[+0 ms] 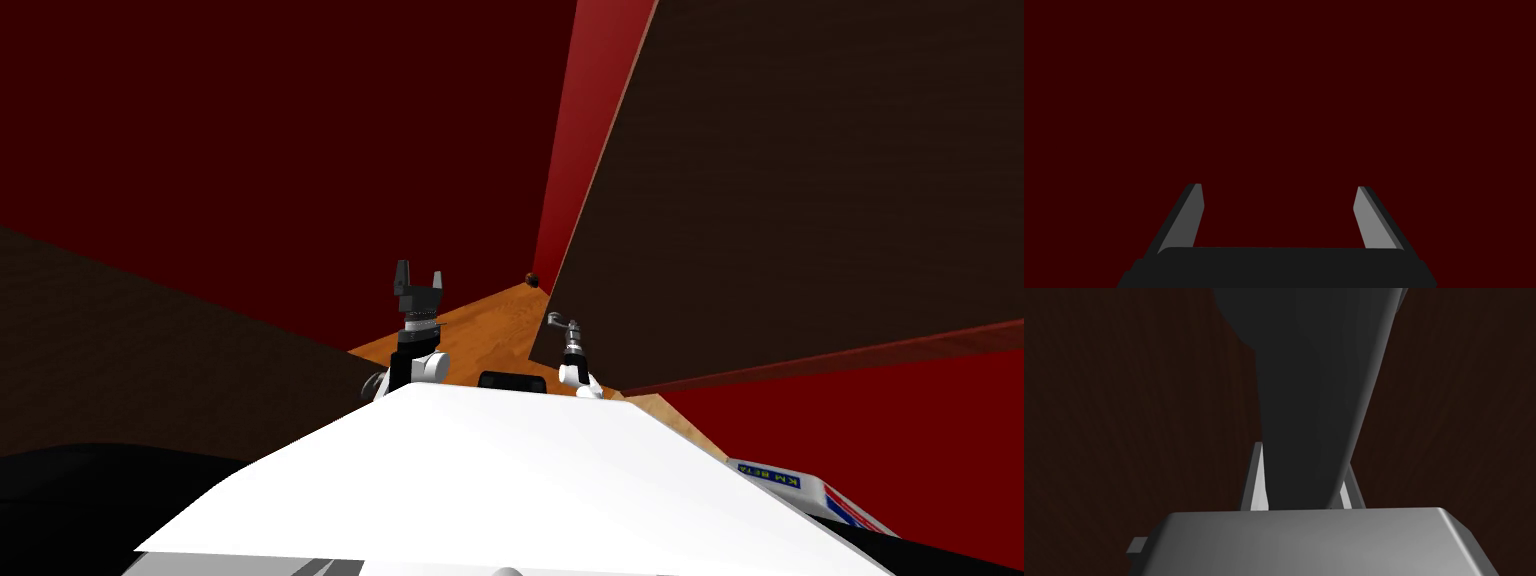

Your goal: Push the door open

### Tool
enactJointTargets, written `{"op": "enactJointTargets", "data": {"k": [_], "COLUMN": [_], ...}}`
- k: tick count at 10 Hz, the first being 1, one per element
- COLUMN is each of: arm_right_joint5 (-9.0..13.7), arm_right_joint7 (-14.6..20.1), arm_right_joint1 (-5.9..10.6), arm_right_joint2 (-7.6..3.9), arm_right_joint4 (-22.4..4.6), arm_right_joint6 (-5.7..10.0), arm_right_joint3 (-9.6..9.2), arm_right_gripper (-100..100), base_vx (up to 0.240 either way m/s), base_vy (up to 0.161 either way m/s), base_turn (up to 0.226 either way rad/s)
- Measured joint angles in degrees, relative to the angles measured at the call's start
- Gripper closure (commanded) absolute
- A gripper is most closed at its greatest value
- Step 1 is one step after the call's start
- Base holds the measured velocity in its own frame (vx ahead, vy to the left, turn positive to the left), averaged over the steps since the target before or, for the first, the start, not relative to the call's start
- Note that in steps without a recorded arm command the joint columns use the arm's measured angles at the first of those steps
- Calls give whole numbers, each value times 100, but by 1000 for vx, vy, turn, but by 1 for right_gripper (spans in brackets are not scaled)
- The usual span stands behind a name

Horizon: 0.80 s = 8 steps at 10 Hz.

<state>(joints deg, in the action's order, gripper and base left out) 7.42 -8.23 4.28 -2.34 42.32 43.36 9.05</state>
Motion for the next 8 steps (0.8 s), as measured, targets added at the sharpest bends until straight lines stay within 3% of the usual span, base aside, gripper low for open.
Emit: {"op": "enactJointTargets", "data": {"k": [1, 4, 8], "arm_right_joint5": [27, 135, 258], "arm_right_joint7": [-18, -101, -215], "arm_right_joint1": [-49, 113, 51], "arm_right_joint2": [19, 84, 284], "arm_right_joint4": [84, -140, -73], "arm_right_joint6": [-11, 116, 169], "arm_right_joint3": [53, 269, 538], "arm_right_gripper": [100, 100, 100], "base_vx": [198, 203, 164], "base_vy": [21, 72, 69], "base_turn": [-77, -95, -78]}}
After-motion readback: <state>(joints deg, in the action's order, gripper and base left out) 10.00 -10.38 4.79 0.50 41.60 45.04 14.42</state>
